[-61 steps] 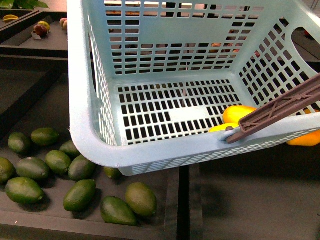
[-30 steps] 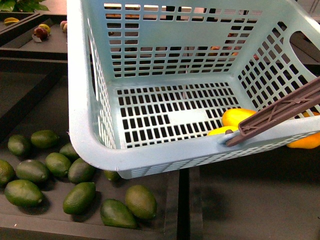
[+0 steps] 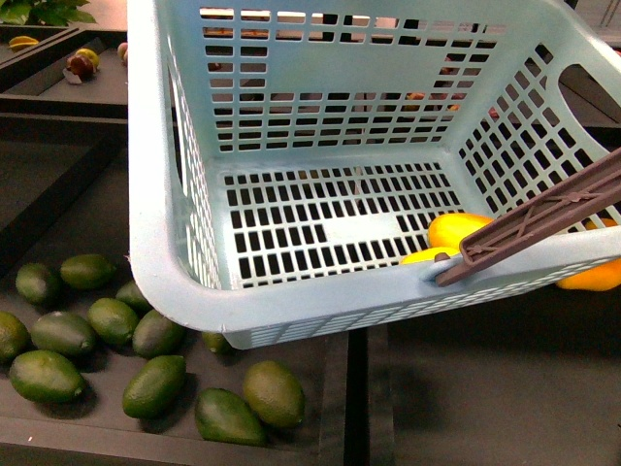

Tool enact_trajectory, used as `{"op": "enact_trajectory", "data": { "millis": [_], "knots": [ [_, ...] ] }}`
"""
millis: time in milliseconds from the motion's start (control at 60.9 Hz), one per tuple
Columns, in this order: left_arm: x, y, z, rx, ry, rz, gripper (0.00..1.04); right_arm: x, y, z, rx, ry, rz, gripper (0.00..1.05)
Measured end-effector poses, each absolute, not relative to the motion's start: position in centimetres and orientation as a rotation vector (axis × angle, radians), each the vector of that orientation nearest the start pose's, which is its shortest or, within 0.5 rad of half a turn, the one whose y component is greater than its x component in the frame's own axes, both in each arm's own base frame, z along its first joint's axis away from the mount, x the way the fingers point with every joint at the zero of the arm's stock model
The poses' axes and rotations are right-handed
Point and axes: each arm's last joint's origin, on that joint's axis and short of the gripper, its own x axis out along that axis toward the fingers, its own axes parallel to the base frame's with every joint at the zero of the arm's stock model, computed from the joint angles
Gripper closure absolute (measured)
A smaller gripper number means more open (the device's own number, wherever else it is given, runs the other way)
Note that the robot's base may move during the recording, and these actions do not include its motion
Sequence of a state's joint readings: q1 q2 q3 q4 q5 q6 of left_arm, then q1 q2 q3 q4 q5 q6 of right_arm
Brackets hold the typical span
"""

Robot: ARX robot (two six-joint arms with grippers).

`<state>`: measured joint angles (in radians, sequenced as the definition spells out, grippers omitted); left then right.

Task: Pick lemon and mango into basket

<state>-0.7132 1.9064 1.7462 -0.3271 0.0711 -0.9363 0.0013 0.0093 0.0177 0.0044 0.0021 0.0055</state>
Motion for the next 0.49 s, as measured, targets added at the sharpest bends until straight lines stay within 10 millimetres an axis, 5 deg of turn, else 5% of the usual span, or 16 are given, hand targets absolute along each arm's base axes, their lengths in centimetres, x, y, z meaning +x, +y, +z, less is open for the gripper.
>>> {"op": "enact_trajectory", "data": {
  "millis": [148,492],
  "knots": [
    [33.41,-29.20,32.77,-0.713,0.788,-0.484,1.00,9.71,0.01,16.91,0.004,-0.012,0.000,1.00],
    [33.43,-29.19,32.77,-0.713,0.787,-0.483,1.00,9.70,0.01,16.92,0.004,-0.013,-0.001,0.39]
  ]
}}
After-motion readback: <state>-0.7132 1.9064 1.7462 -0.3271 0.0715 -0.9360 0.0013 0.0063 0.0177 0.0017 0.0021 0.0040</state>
